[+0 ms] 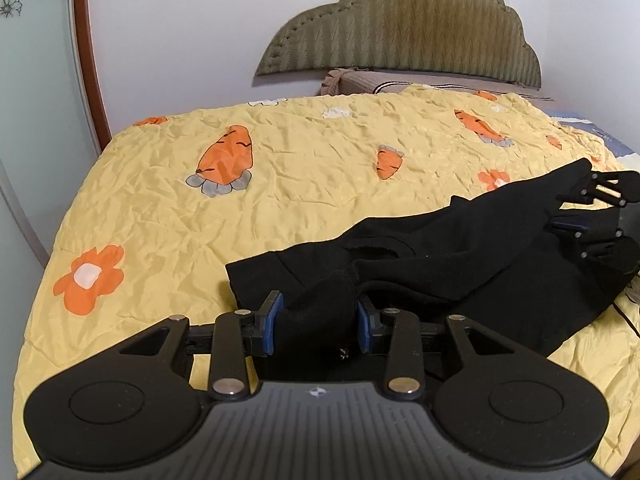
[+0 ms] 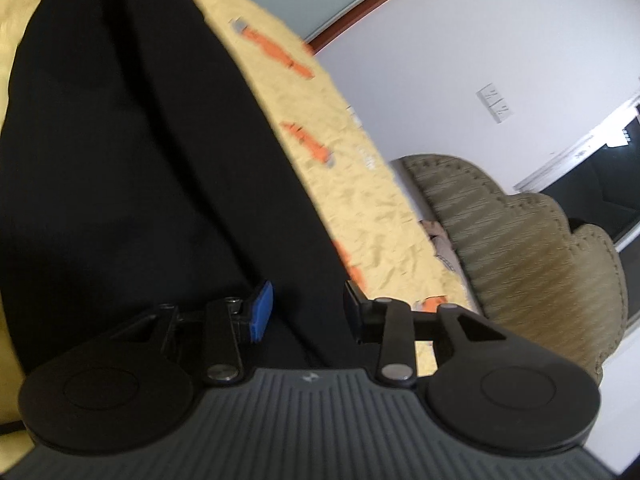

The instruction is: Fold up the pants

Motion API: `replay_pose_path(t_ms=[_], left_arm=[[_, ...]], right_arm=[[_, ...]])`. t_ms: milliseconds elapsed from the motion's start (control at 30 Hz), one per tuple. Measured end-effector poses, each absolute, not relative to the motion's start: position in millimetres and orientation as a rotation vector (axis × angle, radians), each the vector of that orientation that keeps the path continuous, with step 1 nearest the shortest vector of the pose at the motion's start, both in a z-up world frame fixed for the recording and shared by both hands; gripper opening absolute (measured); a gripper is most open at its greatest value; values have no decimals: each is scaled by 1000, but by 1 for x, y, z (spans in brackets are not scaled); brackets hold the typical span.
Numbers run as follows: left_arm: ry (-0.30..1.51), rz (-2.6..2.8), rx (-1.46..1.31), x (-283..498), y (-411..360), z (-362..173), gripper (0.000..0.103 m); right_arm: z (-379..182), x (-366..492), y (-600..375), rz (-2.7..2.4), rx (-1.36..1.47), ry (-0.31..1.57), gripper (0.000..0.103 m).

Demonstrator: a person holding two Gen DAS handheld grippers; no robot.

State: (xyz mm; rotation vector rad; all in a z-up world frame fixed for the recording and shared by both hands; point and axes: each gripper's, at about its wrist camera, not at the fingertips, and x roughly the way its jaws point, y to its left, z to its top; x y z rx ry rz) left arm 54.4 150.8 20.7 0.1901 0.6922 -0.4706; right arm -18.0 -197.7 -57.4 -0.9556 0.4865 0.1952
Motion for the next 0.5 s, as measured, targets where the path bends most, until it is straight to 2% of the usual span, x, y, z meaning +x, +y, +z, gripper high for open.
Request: replay_pose_path(t_ms=[67, 100, 133, 200, 500], left_arm=[[689, -468, 196, 54, 149, 21, 36], [691, -469, 194, 54, 150, 21, 36], [693, -467, 193, 54, 149, 21, 36], [699, -456, 195, 55, 149, 19, 36], [708, -443, 239, 47, 159, 8, 37]], right_arm=[[-68, -9, -192, 189, -1000, 501, 27], [-73, -4, -190, 185, -1023, 509, 22], [-78, 1, -189, 182, -1041, 519, 13], [-84, 9, -187, 192, -1038, 547, 3], [-64, -35, -177, 171, -1019, 533, 1]])
